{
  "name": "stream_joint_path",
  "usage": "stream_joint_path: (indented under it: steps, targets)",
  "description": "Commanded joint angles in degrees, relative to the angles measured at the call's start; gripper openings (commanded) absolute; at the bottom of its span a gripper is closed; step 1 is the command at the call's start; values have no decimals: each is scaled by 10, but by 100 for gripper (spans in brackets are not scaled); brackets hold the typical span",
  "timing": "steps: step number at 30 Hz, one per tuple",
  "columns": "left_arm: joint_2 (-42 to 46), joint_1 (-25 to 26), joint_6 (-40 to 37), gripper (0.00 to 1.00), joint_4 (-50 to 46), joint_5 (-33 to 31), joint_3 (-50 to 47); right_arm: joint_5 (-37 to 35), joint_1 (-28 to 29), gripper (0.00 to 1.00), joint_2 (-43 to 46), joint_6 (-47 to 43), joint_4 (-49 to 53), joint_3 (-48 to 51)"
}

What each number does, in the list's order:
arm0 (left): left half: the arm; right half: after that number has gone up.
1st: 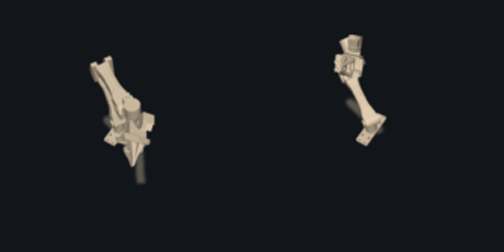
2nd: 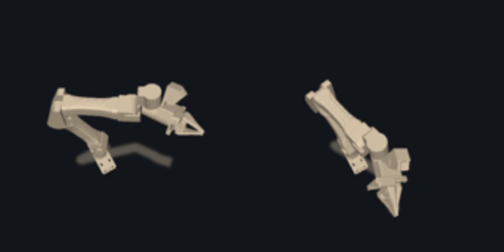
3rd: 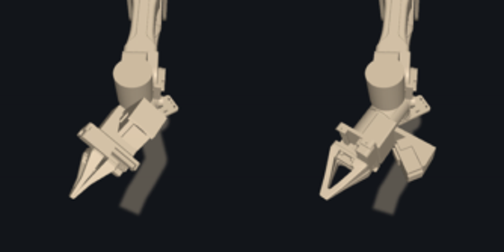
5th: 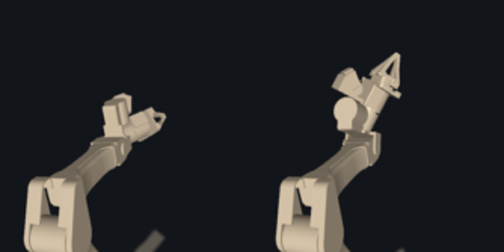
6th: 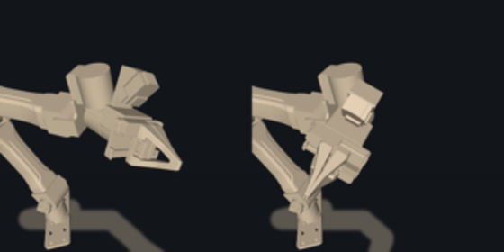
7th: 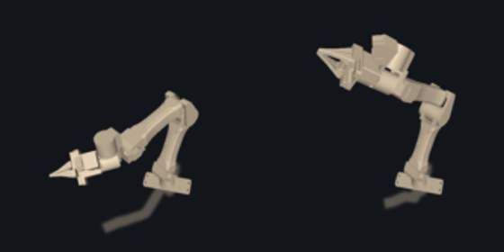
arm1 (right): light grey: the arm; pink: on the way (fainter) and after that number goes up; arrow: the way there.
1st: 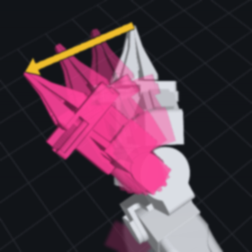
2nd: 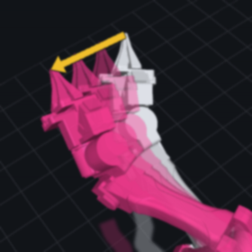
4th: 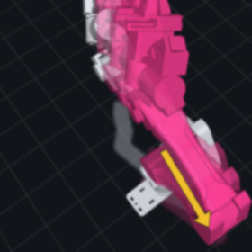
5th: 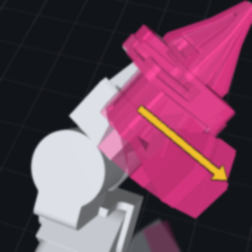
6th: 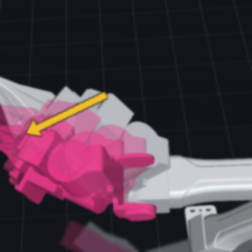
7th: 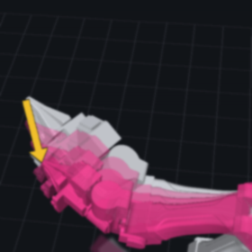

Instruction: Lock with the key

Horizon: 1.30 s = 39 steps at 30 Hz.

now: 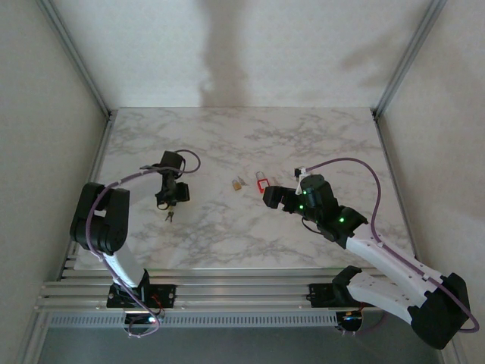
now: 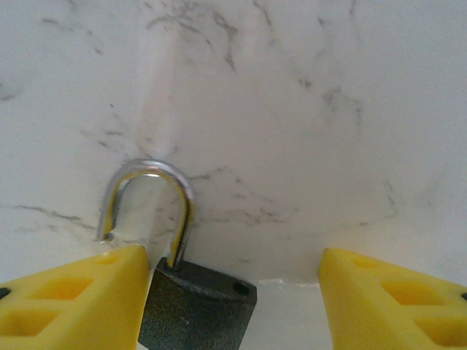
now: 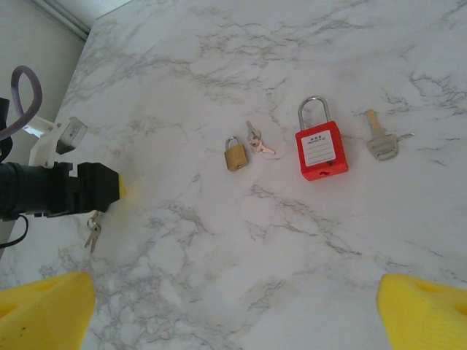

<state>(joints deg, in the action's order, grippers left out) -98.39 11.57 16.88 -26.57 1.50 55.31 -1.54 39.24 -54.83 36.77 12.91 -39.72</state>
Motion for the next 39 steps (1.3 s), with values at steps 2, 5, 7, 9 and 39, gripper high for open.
stream_joint_path:
  steps: [2,5,7,9,39]
  targets:
    - [13,12,-4,60,-29,24,-15,-12,-3,99,10,-8,1,8]
    - [14,14,-3,59,-31,20,-16,-12,-3,99,11,-7,1,8]
    - [15,16,-2,59,-33,13,-19,-12,-4,99,10,-8,1,8]
    - [16,16,2,59,-34,10,-22,-12,-3,99,10,-7,1,8]
    - [10,-21,40,44,-43,22,-57,-9,-3,99,12,-8,2,9]
